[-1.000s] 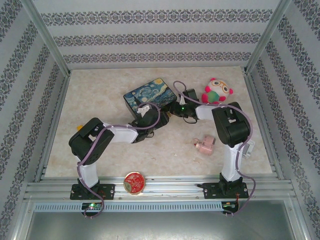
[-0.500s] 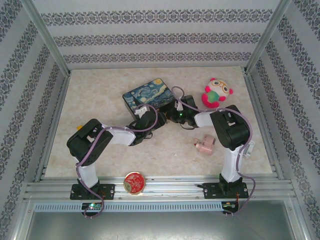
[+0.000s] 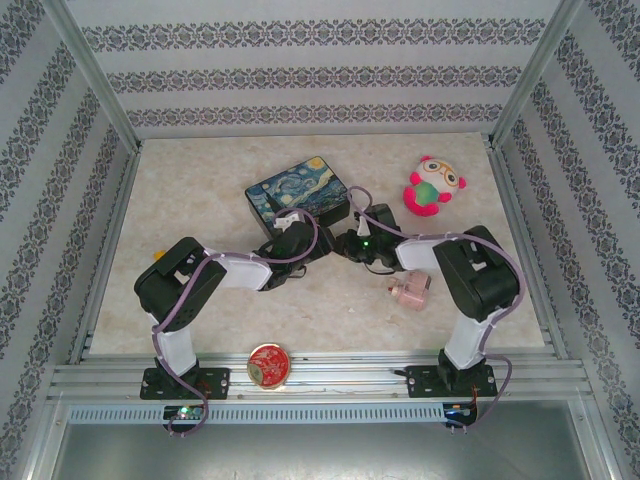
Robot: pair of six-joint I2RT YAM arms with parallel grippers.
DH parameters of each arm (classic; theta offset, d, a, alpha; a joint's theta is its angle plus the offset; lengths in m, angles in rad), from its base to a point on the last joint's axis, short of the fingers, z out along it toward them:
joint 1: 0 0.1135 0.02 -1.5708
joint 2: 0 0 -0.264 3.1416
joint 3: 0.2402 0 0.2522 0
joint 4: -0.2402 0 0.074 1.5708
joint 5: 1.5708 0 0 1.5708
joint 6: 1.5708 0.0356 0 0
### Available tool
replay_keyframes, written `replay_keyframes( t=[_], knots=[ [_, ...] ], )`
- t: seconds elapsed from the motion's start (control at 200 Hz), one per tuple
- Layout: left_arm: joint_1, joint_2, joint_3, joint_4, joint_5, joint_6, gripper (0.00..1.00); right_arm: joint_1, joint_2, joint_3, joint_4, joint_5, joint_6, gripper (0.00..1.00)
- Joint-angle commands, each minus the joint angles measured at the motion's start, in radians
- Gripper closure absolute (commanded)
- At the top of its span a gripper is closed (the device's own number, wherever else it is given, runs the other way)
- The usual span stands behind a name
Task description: Unlock a padlock with a key
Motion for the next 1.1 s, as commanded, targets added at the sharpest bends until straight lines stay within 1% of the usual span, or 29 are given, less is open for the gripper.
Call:
replay_keyframes(
  t=[0.0, 0.02, 0.04, 0.15, 0.19, 0.255, 0.285, 0.485, 0.64, 0.66, 0.695, 0.909, 0.929, 0.969, 0.989, 1.094],
  knots=[
    [0.020, 0.015, 0.018, -0.052, 0.024, 0.034, 0.30, -0.009, -0.093, -0.039, -0.060, 0.106, -0.038, 0.78],
    [0.023, 0.018, 0.018, -0.050, 0.030, 0.036, 0.31, -0.010, -0.107, -0.047, -0.067, 0.117, -0.042, 0.76],
    [0.025, 0.021, 0.019, -0.047, 0.038, 0.038, 0.34, -0.012, -0.123, -0.054, -0.073, 0.129, -0.046, 0.75],
    [0.035, 0.049, 0.030, -0.034, 0.082, 0.050, 0.37, -0.021, -0.205, -0.092, -0.106, 0.181, -0.060, 0.69],
    [0.037, 0.060, 0.031, -0.019, 0.097, 0.059, 0.40, -0.025, -0.231, -0.103, -0.114, 0.195, -0.066, 0.68],
    [0.042, 0.075, 0.038, -0.001, 0.115, 0.071, 0.42, -0.028, -0.271, -0.118, -0.126, 0.214, -0.076, 0.66],
    [0.042, 0.080, 0.043, 0.001, 0.120, 0.077, 0.45, -0.029, -0.288, -0.124, -0.129, 0.221, -0.080, 0.65],
    [0.044, 0.103, 0.080, -0.025, 0.136, 0.101, 0.47, -0.035, -0.363, -0.147, -0.134, 0.240, -0.093, 0.64],
    [0.043, 0.099, 0.086, -0.008, 0.176, 0.097, 0.47, -0.037, -0.383, -0.147, -0.137, 0.244, -0.094, 0.63],
    [0.043, 0.099, 0.085, -0.003, 0.182, 0.098, 0.50, -0.036, -0.383, -0.147, -0.137, 0.245, -0.095, 0.63],
    [0.043, 0.100, 0.086, 0.008, 0.190, 0.095, 0.51, -0.037, -0.383, -0.145, -0.137, 0.245, -0.094, 0.63],
    [0.043, 0.128, 0.081, 0.040, 0.183, 0.086, 0.54, -0.035, -0.362, -0.138, -0.136, 0.233, -0.090, 0.63],
    [0.043, 0.131, 0.080, 0.045, 0.185, 0.084, 0.58, -0.035, -0.362, -0.136, -0.136, 0.232, -0.089, 0.63],
    [0.043, 0.135, 0.074, 0.059, 0.185, 0.080, 0.60, -0.035, -0.360, -0.136, -0.136, 0.230, -0.088, 0.63],
    [0.043, 0.137, 0.070, 0.067, 0.186, 0.078, 0.63, -0.035, -0.361, -0.136, -0.136, 0.230, -0.088, 0.63],
    [0.043, 0.140, 0.058, 0.088, 0.178, 0.081, 0.65, -0.035, -0.363, -0.135, -0.137, 0.230, -0.090, 0.63]
  ],
)
